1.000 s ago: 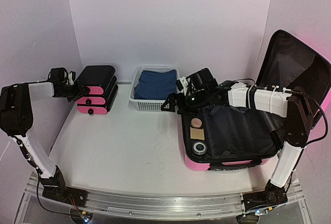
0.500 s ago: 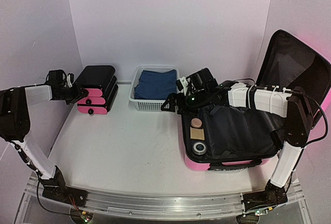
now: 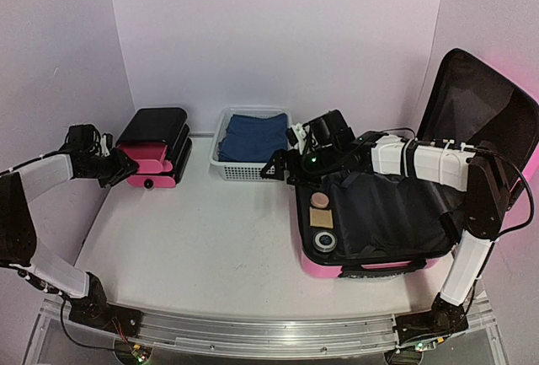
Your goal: Open, take out, and arrange the luggage
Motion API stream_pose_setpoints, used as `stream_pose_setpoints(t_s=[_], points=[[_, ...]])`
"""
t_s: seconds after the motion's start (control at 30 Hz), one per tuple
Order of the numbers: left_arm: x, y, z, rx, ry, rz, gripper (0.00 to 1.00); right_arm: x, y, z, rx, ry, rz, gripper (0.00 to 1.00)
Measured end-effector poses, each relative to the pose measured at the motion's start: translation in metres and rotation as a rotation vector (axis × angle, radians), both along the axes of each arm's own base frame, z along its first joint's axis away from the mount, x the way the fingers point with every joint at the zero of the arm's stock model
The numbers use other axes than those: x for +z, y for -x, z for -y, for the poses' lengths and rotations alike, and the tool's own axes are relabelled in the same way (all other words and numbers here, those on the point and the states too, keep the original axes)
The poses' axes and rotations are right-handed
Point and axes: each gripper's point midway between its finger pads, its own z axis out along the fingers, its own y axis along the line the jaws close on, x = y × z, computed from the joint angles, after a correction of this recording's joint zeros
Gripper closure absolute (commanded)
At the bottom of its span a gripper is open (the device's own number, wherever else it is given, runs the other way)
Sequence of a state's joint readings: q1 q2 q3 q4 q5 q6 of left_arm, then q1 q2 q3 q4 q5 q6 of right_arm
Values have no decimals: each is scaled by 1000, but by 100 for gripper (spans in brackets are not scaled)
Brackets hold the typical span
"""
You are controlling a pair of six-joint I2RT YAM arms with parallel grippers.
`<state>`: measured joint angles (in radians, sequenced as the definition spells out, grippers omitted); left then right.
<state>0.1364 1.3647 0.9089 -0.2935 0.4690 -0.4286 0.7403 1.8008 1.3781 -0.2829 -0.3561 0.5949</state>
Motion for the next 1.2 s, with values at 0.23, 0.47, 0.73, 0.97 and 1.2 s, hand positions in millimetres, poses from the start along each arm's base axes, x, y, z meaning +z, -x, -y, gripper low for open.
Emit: stream_pose_setpoints(t_s=[0.23,0.47,0.73,0.97,1.2], points=[[40,28,2,10,-12,36,33,2,-1,-1,0,-8,8,2],[104,28,6,64,88,107,37,2,-1,-2,2,-10,7,2],[119,-22,6,233,434,99,43,4,-1,-3,4,-18,9,2],[77,-71,-6,449,644,-1,39,2,1,0,2,-14,8,2],[33,-95,-12,589,716,-92,40,5,2,2,0,-16,19,2]])
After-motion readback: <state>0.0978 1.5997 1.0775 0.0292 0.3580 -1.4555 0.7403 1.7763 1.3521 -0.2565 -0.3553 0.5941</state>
